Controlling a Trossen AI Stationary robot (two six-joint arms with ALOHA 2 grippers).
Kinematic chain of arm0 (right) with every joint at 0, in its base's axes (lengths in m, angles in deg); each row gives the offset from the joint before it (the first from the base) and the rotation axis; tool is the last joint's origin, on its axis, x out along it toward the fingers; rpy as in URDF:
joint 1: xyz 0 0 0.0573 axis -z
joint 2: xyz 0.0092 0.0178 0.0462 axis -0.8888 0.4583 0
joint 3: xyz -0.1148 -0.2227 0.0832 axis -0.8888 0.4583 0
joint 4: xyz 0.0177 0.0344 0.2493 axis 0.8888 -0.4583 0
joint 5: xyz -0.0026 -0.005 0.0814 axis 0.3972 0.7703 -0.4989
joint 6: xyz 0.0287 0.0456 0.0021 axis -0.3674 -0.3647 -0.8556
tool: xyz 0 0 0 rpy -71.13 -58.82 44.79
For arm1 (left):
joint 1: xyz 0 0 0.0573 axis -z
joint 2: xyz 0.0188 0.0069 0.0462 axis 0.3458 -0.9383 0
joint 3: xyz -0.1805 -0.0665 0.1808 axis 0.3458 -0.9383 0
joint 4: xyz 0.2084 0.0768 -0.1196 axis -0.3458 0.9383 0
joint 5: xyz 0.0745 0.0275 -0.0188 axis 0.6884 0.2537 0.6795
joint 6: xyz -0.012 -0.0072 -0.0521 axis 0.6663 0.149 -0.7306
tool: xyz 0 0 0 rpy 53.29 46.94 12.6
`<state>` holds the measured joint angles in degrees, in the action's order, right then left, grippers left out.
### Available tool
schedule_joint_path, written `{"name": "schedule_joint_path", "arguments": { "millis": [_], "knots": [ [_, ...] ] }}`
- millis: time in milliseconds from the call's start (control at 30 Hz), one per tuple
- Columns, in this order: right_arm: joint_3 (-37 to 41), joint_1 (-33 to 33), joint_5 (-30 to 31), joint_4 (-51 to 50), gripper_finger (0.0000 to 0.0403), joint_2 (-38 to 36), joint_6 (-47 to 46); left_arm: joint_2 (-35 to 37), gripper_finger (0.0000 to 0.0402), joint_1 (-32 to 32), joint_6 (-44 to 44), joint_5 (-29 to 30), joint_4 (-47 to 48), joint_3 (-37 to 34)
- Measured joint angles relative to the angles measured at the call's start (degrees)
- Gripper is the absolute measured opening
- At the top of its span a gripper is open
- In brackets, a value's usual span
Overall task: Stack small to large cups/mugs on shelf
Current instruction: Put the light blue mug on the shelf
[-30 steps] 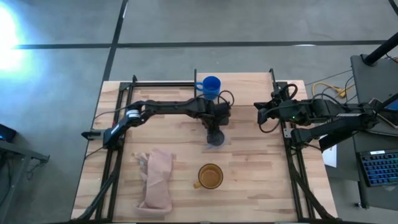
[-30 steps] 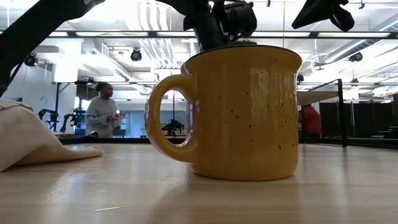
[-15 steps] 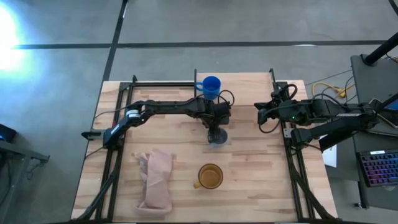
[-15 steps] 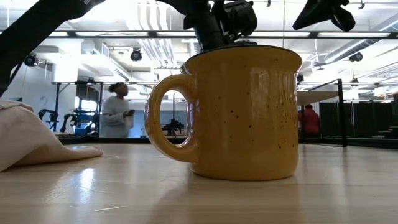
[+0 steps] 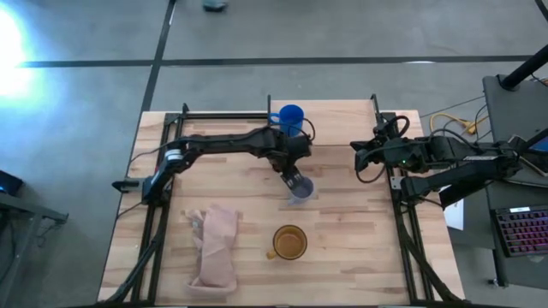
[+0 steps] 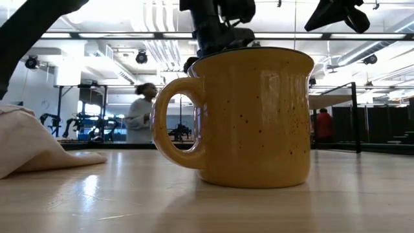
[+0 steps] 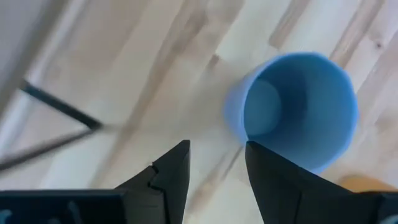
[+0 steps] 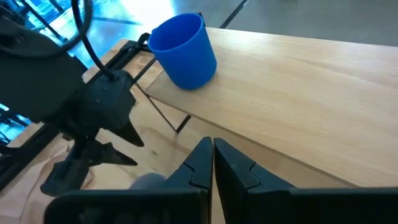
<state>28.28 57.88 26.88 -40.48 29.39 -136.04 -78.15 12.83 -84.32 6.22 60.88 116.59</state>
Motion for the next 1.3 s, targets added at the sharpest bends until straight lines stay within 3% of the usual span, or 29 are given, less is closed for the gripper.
{"name": "schedule_joint_path", "arguments": {
  "millis": [367,533,767,1000,1300],
  "knots": [
    [0.02,-0.02,-6.70,0.02,0.0009,0.00,-6.34,-0.85,0.0140,0.00,-5.77,-2.96,1.49,-3.81],
    [0.99,-0.02,-10.16,-1.04,0.0009,0.30,-14.72,-0.85,0.0140,0.13,-7.09,-3.91,0.86,-5.10],
    [5.18,-0.23,-20.61,-4.12,0.0009,4.90,-24.29,0.54,0.0140,0.69,-11.19,-3.76,-0.74,-6.34],
    [5.68,-0.52,-23.40,-1.31,0.0009,12.96,-24.93,3.86,0.0140,2.87,-15.08,0.27,-4.82,-12.82],
    [5.84,-0.50,-28.99,4.91,0.0023,21.99,-21.99,18.63,0.0140,4.24,-22.04,2.83,-20.00,-30.07]
  ]
}}
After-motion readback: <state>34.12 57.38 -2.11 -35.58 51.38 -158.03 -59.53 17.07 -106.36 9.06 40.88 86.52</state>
